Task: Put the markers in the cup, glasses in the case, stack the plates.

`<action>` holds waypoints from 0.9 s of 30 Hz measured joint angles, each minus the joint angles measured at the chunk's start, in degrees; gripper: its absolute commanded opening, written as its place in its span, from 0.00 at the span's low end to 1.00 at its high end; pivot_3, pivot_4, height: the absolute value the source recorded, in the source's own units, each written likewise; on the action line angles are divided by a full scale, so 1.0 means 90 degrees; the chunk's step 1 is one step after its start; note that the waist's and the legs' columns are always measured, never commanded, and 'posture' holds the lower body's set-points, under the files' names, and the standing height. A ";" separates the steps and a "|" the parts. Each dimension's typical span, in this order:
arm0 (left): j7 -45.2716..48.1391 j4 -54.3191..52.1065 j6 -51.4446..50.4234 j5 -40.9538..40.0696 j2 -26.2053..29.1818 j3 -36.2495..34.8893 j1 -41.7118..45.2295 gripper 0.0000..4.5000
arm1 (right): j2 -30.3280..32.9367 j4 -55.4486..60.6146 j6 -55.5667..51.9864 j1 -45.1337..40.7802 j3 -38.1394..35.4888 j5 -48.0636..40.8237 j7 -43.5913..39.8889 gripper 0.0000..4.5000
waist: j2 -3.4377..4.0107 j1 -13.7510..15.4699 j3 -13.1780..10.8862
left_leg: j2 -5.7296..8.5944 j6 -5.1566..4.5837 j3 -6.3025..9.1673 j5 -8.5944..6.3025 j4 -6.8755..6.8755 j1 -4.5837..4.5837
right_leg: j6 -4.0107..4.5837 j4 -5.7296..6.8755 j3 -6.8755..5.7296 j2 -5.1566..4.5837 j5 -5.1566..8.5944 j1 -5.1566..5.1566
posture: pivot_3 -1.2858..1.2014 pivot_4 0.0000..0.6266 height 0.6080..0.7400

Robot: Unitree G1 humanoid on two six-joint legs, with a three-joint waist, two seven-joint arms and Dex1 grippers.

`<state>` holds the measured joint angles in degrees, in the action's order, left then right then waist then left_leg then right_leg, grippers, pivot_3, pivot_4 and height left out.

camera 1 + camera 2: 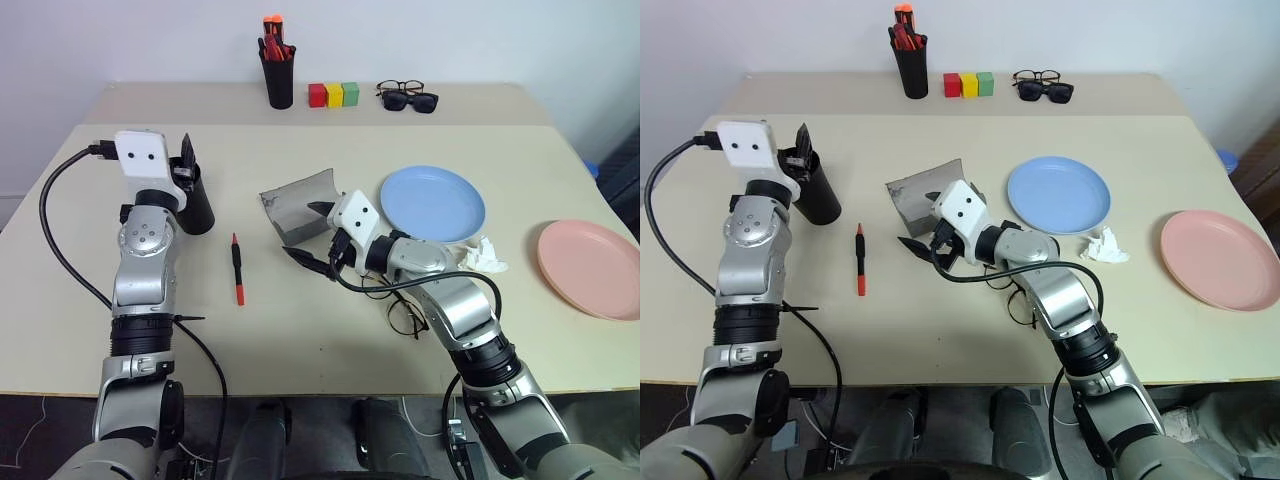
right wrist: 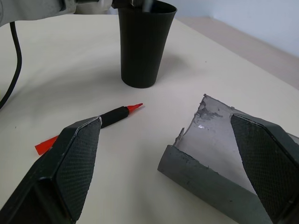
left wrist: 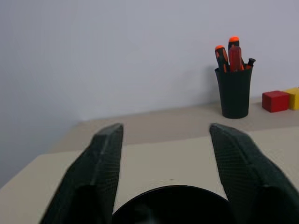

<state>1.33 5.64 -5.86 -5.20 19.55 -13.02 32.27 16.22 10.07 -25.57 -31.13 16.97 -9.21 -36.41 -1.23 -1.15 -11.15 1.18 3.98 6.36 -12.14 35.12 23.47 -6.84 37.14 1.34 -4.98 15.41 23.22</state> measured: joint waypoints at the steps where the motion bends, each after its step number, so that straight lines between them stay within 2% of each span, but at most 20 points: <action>1: 0.0088 -0.0276 0.0014 -0.0128 -0.0026 -0.0016 -0.0101 0.59 | 0.0017 -0.0001 0.0003 -0.0003 -0.0003 0.0000 -0.0007 1.00 | 0.0000 0.0002 0.0000 | 0.0000 0.0000 0.0000 0.0000 -0.0001 0.0000 | 0.0000 0.0000 0.0000 0.0000 0.0000 0.0000 | 0.52 0.24 1.00; 4: 0.0629 -0.1623 -0.0394 -0.0704 0.0066 0.0038 -0.0643 0.59 | 0.0104 -0.0015 0.0023 -0.0020 -0.0053 -0.0001 -0.0060 1.00 | 0.0001 -0.0012 0.0000 | -0.0001 0.0000 -0.0001 0.0000 -0.0002 0.0000 | 0.0000 -0.0001 0.0003 -0.0001 0.0000 0.0000 | 0.52 0.24 1.00; 7: 0.1192 -0.2959 -0.1388 -0.1433 0.0311 0.0161 -0.1416 0.79 | 0.0256 -0.0052 0.0062 -0.0042 -0.0187 0.0001 -0.0110 1.00 | 0.0003 -0.0015 -0.0001 | -0.0002 0.0000 -0.0001 0.0000 -0.0001 -0.0002 | 0.0001 0.0002 0.0003 0.0001 0.0001 -0.0001 | 0.52 0.24 1.00; 9: 0.1321 -0.3582 -0.2327 -0.1872 0.0547 0.0211 -0.1846 0.99 | 0.0340 -0.0124 0.0104 -0.0056 -0.0250 0.0001 -0.0147 1.00 | 0.0004 -0.0017 -0.0002 | -0.0002 -0.0001 0.0000 0.0000 -0.0001 -0.0005 | 0.0002 0.0005 0.0003 0.0003 0.0001 -0.0004 | 0.52 0.24 1.00; 11: 0.1296 -0.4010 -0.3501 -0.2063 0.0937 0.0322 -0.2128 0.99 | 0.0380 -0.0235 0.0134 -0.0071 -0.0287 0.0001 -0.0204 1.00 | 0.0007 -0.0021 -0.0004 | -0.0003 -0.0001 0.0001 0.0000 0.0000 -0.0007 | 0.0002 0.0008 0.0003 0.0005 0.0001 -0.0005 | 0.52 0.24 1.00; 13: 0.0962 -0.4094 -0.4600 -0.2119 0.0976 0.0340 -0.2060 0.99 | 0.0411 -0.0339 0.0161 -0.0092 -0.0316 0.0001 -0.0255 1.00 | 0.0007 -0.0014 -0.0004 | -0.0003 -0.0001 0.0003 0.0000 0.0003 -0.0008 | 0.0002 0.0008 0.0003 0.0007 0.0001 -0.0008 | 0.52 0.24 1.00; 18: 0.0342 -0.3821 -0.6746 -0.2130 0.0654 0.0388 -0.1449 0.99 | 0.0686 -0.0260 0.0153 -0.0133 -0.0320 -0.0169 -0.0788 1.00 | 0.0004 0.0023 -0.0004 | -0.0001 -0.0002 0.0004 -0.0001 0.0003 -0.0006 | 0.0000 0.0003 -0.0001 0.0006 0.0002 -0.0011 | 0.52 0.24 1.00; 23: 0.0217 -0.3310 -0.8129 -0.2129 0.0210 0.0719 -0.0847 0.99 | 0.0960 0.0127 -0.0038 0.0017 -0.0347 -0.0443 -0.1254 1.00 | 0.0004 0.0000 -0.0004 | -0.0002 -0.0001 0.0007 0.0000 0.0003 -0.0007 | 0.0001 0.0005 -0.0001 0.0007 0.0002 -0.0009 | 0.52 0.24 1.00; 25: 0.0207 -0.3098 -0.8598 -0.2114 -0.0001 0.0732 -0.0548 0.88 | 0.0963 0.0176 -0.0069 0.0069 -0.0350 -0.0495 -0.1257 1.00 | 0.0004 -0.0017 -0.0004 | -0.0002 -0.0001 0.0006 0.0000 0.0003 -0.0007 | 0.0001 0.0006 0.0000 0.0007 0.0002 -0.0009 | 0.52 0.24 1.00; 27: 0.0209 -0.2986 -0.8781 -0.2082 -0.0005 0.0726 -0.0386 0.70 | 0.0964 0.0223 -0.0114 0.0119 -0.0351 -0.0500 -0.1236 1.00 | 0.0006 -0.0019 -0.0003 | -0.0002 -0.0001 0.0006 0.0000 0.0001 -0.0009 | 0.0001 0.0007 0.0000 0.0007 0.0002 -0.0009 | 0.52 0.24 1.00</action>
<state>3.22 -21.23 -84.90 -23.94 19.51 -6.49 28.80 24.90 12.08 -26.60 -30.06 13.81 -13.71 -47.53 -1.18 -1.32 -11.18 1.16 3.97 6.42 -12.14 35.13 23.39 -6.84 37.20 1.34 -4.91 15.42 23.14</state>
